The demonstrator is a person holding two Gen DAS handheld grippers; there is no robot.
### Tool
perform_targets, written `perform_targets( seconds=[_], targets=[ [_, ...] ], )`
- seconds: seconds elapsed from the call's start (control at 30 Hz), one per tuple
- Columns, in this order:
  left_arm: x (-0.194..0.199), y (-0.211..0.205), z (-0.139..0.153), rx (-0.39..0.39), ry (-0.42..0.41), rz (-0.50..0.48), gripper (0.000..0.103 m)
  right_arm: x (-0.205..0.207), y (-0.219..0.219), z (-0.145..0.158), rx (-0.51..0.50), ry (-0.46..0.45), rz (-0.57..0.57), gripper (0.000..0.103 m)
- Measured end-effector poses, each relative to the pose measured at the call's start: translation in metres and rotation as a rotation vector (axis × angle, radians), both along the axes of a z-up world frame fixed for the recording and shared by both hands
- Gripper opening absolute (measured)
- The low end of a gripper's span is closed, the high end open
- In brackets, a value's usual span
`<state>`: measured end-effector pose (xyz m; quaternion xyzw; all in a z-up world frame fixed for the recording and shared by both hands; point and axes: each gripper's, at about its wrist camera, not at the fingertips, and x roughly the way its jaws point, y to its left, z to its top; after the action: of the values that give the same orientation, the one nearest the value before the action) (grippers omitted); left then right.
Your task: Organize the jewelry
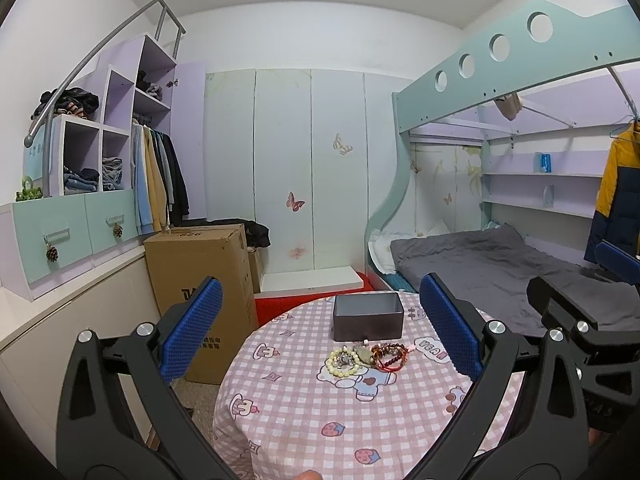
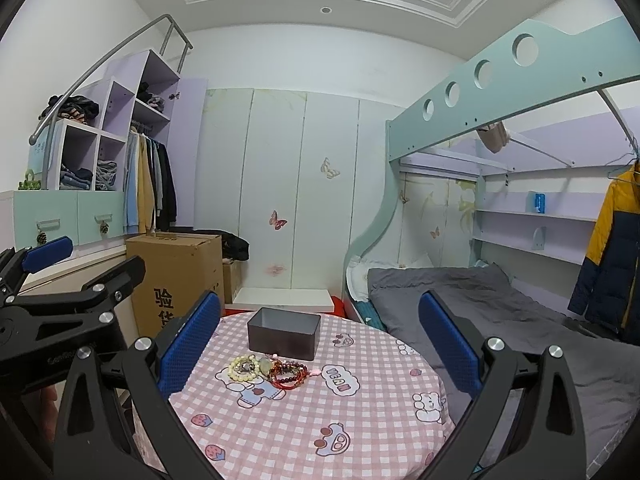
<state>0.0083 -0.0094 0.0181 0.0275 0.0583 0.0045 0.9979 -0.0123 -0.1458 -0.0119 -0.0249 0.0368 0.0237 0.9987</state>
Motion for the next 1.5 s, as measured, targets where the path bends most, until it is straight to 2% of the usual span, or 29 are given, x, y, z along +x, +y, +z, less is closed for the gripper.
perform_targets(
  seconds=[0.47,0.77,0.93,1.07,1.2,1.27,1.47,1.5],
  targets=[
    [0.030,-0.003,0.005,0.002,0.040,-0.007,0.097,0.023,-0.003,0.011,0.024,0.028,0.009,0.095],
    [0.076,-0.006,-0.015,0.033,0.128,-0.010,0.097,0.071,-0.003,-0.007,0.027,0.135,0.038,0.095],
    [0.109,-0.005,-0.036,0.031,0.227,-0.023,0.097,0.094,-0.002,-0.020,0.009,0.185,0.037,0.095],
    [0.140,0.001,-0.060,0.026,0.351,-0.044,0.097,0.119,-0.003,-0.037,0.003,0.253,0.023,0.095],
    [0.166,0.009,-0.092,0.013,0.480,-0.079,0.097,0.149,-0.008,-0.059,0.057,0.376,0.075,0.095],
    [0.176,0.013,-0.108,0.012,0.534,-0.086,0.097,0.163,-0.009,-0.073,0.053,0.444,0.086,0.095],
    [0.207,0.027,-0.154,-0.018,0.682,-0.114,0.097,0.188,-0.018,-0.106,0.030,0.572,0.016,0.095],
    [0.214,0.032,-0.161,-0.049,0.707,-0.120,0.097,0.193,-0.018,-0.111,0.038,0.584,0.018,0.095]
  ],
)
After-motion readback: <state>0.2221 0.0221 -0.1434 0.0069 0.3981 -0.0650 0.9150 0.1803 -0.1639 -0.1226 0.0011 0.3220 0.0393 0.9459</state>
